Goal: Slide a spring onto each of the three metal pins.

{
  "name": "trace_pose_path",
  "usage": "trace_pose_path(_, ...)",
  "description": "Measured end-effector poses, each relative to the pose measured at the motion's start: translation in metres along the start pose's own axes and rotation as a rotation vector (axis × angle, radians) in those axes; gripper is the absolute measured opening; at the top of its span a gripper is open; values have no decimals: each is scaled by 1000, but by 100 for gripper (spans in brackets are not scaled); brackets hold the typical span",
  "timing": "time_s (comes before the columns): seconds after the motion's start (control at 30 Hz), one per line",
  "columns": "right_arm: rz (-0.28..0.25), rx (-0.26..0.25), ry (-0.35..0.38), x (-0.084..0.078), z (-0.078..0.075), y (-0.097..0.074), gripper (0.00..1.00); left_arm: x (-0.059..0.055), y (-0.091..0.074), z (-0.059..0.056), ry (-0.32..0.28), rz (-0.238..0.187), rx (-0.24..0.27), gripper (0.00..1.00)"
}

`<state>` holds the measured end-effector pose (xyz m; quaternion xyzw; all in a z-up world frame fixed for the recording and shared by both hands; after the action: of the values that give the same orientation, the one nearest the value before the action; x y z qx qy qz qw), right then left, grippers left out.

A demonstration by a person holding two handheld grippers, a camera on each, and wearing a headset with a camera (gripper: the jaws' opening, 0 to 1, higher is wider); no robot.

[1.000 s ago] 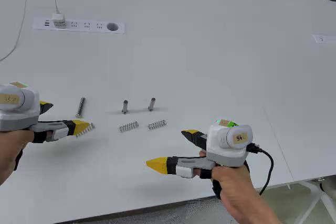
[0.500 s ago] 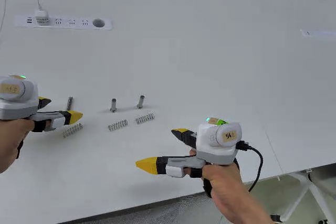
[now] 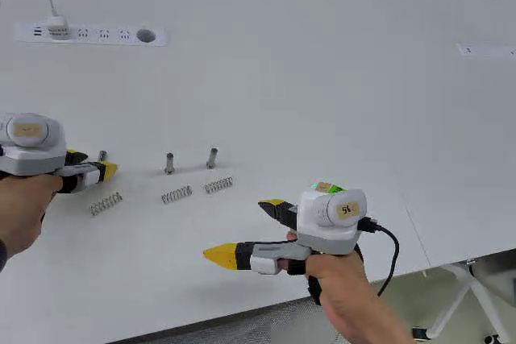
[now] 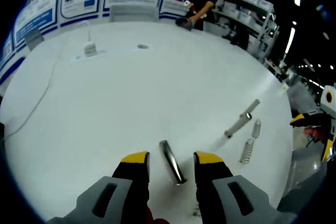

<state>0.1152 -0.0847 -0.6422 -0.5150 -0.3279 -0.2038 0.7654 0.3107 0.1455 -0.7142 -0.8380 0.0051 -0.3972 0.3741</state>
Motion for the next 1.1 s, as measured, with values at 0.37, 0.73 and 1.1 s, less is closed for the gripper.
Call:
trace_pose_path(0.37, -3, -3, 6, -1, 0, -2, 90, 6, 8, -1, 29, 16, 51, 17)
trace_pose_path(0.73, -9, -9, 19, 1, -3, -3, 90, 8, 10, -9, 186, 82, 132, 11)
trace_pose_path(1.1, -11, -4, 15, 1, 0, -1, 90, 7, -4, -4, 78, 29, 145, 7)
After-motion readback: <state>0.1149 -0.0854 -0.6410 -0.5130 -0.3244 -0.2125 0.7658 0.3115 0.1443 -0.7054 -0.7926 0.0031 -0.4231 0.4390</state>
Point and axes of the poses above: the centre of the closed fingertips' face, and the gripper's own axes: y roughly forward along the fingers, z roughly to its left, x roughly out of its top, the point moved 6 cm from there along -y, roughly backward along the fingers, and after that the axes turned 13 degrees about -x, right-handed, at the moved point
